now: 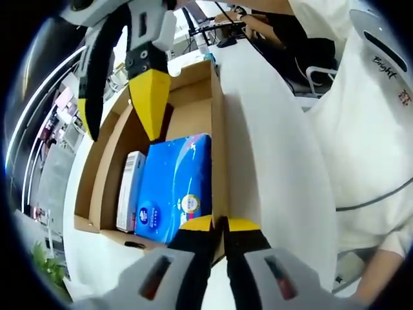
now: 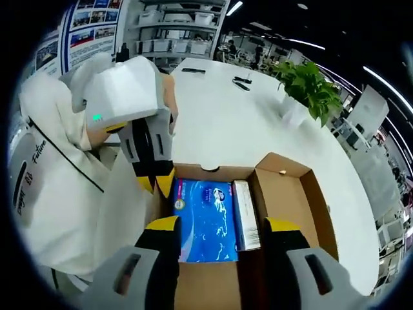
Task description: Operate the shoe box by opening the lid, removing the specified soft item, and placing it in the target area until the item is outside and the box remains undamaged.
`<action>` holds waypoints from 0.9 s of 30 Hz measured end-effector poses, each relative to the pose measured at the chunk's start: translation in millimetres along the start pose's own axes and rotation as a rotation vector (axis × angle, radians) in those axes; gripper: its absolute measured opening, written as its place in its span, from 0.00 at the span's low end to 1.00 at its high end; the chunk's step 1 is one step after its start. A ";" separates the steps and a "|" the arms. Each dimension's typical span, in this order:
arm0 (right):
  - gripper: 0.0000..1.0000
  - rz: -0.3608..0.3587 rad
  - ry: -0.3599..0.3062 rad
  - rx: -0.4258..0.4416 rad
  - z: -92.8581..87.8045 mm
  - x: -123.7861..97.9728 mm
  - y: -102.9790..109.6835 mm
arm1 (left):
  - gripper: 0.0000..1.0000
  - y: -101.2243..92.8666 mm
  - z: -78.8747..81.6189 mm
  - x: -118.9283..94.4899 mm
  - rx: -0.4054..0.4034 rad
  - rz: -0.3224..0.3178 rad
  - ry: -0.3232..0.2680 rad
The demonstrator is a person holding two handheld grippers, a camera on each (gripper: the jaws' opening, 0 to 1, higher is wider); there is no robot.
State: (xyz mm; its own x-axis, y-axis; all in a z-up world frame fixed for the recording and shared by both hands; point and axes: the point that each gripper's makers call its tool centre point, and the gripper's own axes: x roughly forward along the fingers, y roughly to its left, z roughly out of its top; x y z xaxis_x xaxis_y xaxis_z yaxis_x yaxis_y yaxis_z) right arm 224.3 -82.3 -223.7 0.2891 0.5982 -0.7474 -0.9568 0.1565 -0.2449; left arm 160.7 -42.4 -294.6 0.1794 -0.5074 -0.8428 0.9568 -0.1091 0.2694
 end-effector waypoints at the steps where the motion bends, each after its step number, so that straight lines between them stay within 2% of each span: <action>1: 0.52 0.004 0.004 0.003 2.6 1.8 -4.5 | 0.05 0.0 0.1 0.0 0.001 0.000 0.000; 9: 0.55 0.033 0.010 0.026 -1.1 9.6 4.4 | 0.05 -0.2 0.8 0.2 -0.001 0.000 -0.005; 17: 0.56 0.072 0.055 0.000 -8.9 20.6 11.1 | 0.05 -0.5 1.2 0.0 0.001 0.000 -0.008; 27: 0.60 0.110 0.092 0.022 -18.3 36.9 16.4 | 0.05 -0.9 1.4 0.4 -0.004 -0.004 -0.001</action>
State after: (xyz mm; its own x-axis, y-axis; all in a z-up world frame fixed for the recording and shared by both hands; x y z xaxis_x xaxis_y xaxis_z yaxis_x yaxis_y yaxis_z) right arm 219.8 -72.0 -266.5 0.1828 0.5381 -0.8228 -0.9831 0.1117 -0.1454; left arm 159.6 -43.7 -294.6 0.1753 -0.5075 -0.8436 0.9584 -0.1081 0.2642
